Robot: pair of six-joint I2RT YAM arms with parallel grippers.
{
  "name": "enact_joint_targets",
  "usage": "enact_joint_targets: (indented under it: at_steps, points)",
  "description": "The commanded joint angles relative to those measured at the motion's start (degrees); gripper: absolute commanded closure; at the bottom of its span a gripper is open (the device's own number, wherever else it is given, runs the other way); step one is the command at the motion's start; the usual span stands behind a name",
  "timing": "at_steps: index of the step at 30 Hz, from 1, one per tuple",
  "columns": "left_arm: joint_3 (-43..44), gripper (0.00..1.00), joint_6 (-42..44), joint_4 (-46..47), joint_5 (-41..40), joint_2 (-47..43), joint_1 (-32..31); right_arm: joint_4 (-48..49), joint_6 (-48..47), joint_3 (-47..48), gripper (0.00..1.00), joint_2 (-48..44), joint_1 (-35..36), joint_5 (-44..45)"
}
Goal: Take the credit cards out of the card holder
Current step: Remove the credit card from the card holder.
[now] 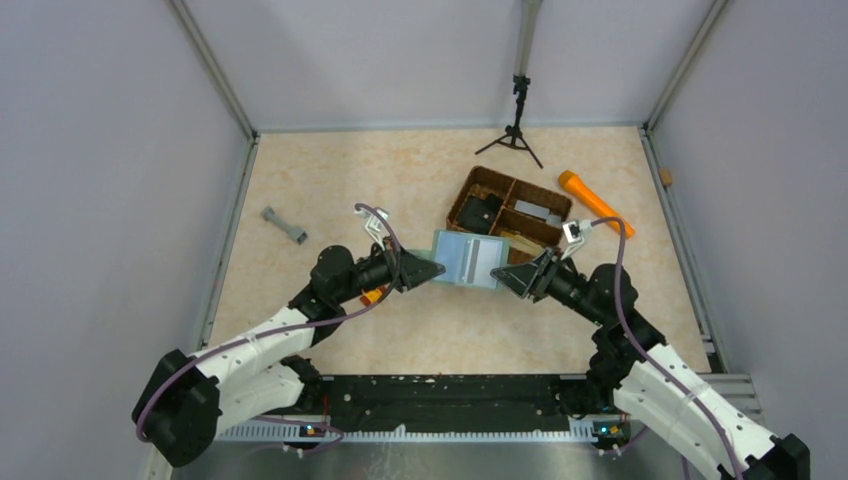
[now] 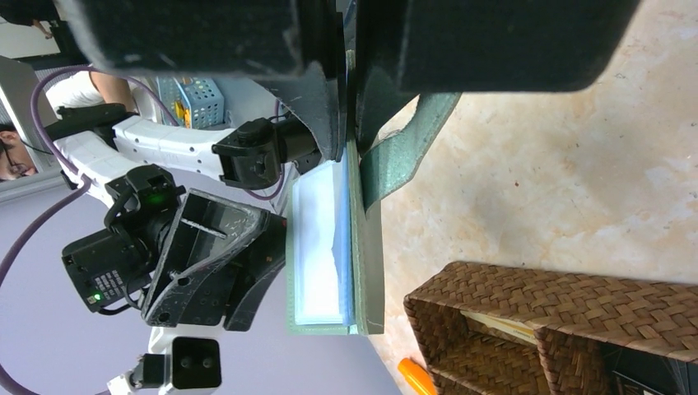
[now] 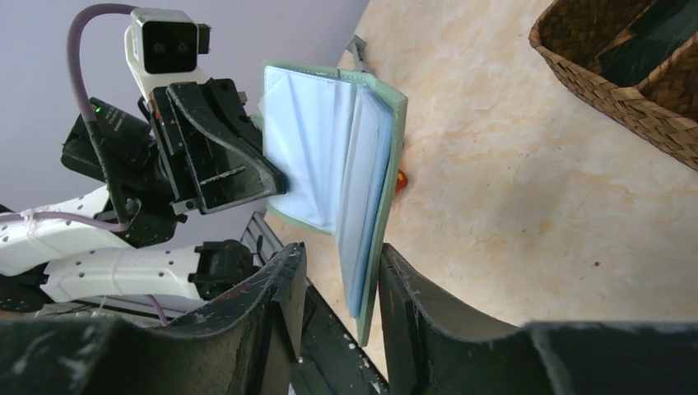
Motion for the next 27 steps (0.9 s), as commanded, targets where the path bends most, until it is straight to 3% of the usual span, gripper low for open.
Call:
enact_joint_targets:
  at_steps: [1, 6, 10, 17, 22, 27]
  points:
    - [2.6, 1.00, 0.1, 4.1, 1.2, 0.9, 0.3, -1.3, -1.0, 0.4, 0.65, -1.0, -0.5, 1.7]
    - [2.6, 1.00, -0.4, 5.0, 1.8, 1.3, 0.2, -1.6, -0.6, 0.6, 0.79, -0.8, -0.5, 1.7]
    - [2.3, 1.00, -0.8, 5.7, 2.1, 1.3, 0.3, -1.7, -0.7, 0.7, 0.82, -0.7, -0.5, 1.6]
    - [2.1, 1.00, -0.8, 5.7, 2.6, 2.3, 0.2, 1.7, 0.4, 0.2, 0.97, -1.7, -0.5, -0.5]
    - [2.3, 1.00, -1.6, 7.8, 4.4, 4.8, 0.2, 8.6, 2.2, -1.3, 0.97, -2.6, -0.5, -3.8]
    - [2.7, 1.00, -2.7, 9.7, 5.8, 5.8, 0.2, 6.8, 1.5, -0.4, 1.00, -1.6, -0.5, -4.2]
